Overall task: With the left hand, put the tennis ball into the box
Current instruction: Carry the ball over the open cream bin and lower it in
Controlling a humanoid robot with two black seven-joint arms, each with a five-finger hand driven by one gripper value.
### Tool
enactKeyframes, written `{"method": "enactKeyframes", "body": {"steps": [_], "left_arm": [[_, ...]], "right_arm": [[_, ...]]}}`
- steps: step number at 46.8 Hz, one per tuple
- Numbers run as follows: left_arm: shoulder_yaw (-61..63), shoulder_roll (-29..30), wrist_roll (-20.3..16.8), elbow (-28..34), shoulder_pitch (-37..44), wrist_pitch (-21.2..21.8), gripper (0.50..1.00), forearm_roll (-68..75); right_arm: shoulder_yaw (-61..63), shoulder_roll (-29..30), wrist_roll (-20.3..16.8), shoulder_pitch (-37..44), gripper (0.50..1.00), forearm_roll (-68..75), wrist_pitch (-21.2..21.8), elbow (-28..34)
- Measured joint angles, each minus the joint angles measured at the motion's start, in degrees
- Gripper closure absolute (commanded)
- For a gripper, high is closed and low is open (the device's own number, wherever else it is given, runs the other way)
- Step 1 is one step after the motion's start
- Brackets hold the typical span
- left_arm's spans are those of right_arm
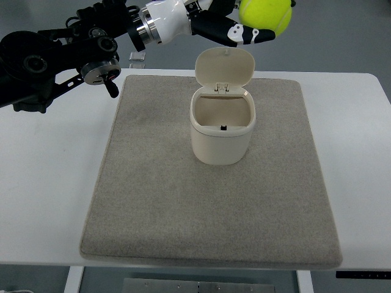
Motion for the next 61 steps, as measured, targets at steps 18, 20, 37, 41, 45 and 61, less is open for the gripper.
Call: {"method": "enactKeyframes", "body": {"steps": [18, 20, 37, 41, 45, 61], "left_arm": [[10.41, 2.34, 0.07, -0.15, -0.11, -0.43, 1.000, 0.91], [10.99, 2.42, 0.07, -0.15, -0.21, -0.49, 1.000, 0.94], [15.67, 2.93, 0.06, -0.77, -0.31, -1.22, 1.000, 4.24], [16.26, 3.69, 0.06, -0.71, -0.46, -1.42, 1.000, 5.10], [16.63, 4.36, 0.06, -0.70, -0.46, -1.63, 1.000, 6.33], [18.48, 5.37, 0.05, -0.35, -0.46, -1.61, 1.000, 7.02]], "right_arm": [[0.00, 0.00, 0.00, -0.01, 0.599, 0.00, -0.04, 0.00], [0.00, 0.00, 0.00, -0.01, 0.599, 0.00, -0.04, 0.00], [0.00, 0.00, 0.00, -0.01, 0.599, 0.00, 0.01, 0.00], [0.00, 0.00, 0.00, -0.01, 0.599, 0.00, 0.00, 0.00], [0.00, 0.00, 0.00, -0.02, 0.599, 0.00, 0.00, 0.00], [0.00, 0.00, 0.00, -0.01, 0.599, 0.00, 0.01, 0.00]]}}
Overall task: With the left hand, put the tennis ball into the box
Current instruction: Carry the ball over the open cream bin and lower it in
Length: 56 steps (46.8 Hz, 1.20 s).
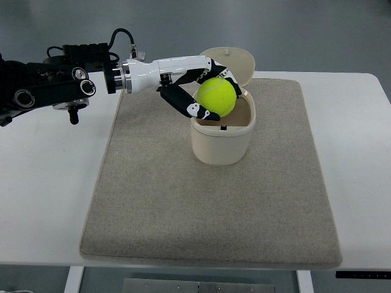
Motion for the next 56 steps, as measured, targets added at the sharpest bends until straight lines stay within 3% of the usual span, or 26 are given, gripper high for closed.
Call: {"method": "enactKeyframes", "body": {"steps": [35, 42, 48, 56], "left_arm": [[1.01, 0.38, 0.00, 0.37, 0.17, 0.21, 0.997, 0.00], [1.01, 0.28, 0.00, 1.20, 0.27, 0.49, 0.815, 0.00], [1.01, 0.25, 0.00, 1.68, 0.42, 0.54, 0.774, 0.00], [1.00, 0.07, 0.00, 1.70, 0.56, 0.65, 0.769, 0.00]], "right_arm": [[0.00, 0.00, 0.00, 0.00, 0.599, 0.00, 0.01, 0.00], [0.00, 0.00, 0.00, 0.00, 0.599, 0.00, -0.02, 0.00], [0.00, 0.00, 0.00, 0.00, 0.599, 0.00, -0.01, 0.00], [0.00, 0.00, 0.00, 0.00, 0.599, 0.00, 0.00, 0.00]]}}
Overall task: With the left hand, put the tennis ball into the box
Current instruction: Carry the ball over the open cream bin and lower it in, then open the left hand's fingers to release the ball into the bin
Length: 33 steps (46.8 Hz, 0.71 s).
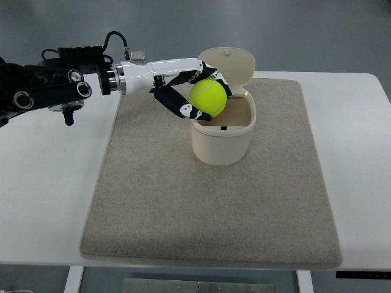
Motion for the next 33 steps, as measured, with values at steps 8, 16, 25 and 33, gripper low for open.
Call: {"method": "enactKeyframes", "body": {"steps": [8, 16, 25, 33], "left_arm": [[-0.07, -0.24, -0.02, -0.09, 0.05, 0.01, 0.744, 0.00], [-0.17, -0.37, -0.04, -0.27, 0.05, 0.15, 0.695, 0.00], [-0.17, -0.38, -0.04, -0.20, -0.07, 0.27, 0.613, -0.02], [-0.26, -0.36, -0.04, -0.09, -0.19, 0.33, 0.613, -0.09]], "right_arm": [[0.00, 0.00, 0.00, 0.00, 0.599, 0.00, -0.01, 0.00], [0.00, 0.00, 0.00, 0.00, 0.599, 0.00, -0.01, 0.00], [0.00, 0.00, 0.00, 0.00, 0.599, 0.00, -0.01, 0.00], [0.00, 0.00, 0.00, 0.00, 0.599, 0.00, -0.02, 0.00]]}}
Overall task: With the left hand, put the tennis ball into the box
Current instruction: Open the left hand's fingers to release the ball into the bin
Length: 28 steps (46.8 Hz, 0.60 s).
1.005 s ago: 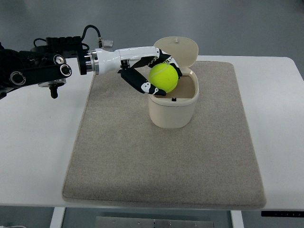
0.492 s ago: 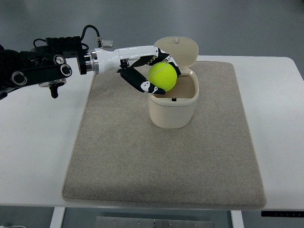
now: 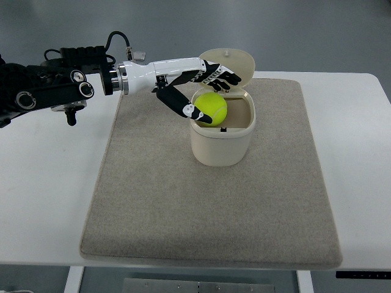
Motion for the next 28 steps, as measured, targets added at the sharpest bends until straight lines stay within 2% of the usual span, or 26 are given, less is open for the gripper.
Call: {"method": "enactKeyframes", "body": {"steps": [17, 28], "left_arm": [[-0.89, 0.00, -0.03, -0.45, -0.06, 0.10, 0.615, -0.34], [-7.07, -0.06, -0.05, -2.29, 0.31, 0.19, 0.615, -0.70]], "right_arm": [[0.00, 0.00, 0.00, 0.00, 0.599, 0.00, -0.01, 0.00], [0.00, 0.00, 0.01, 0.01, 0.599, 0.00, 0.00, 0.00]]}}
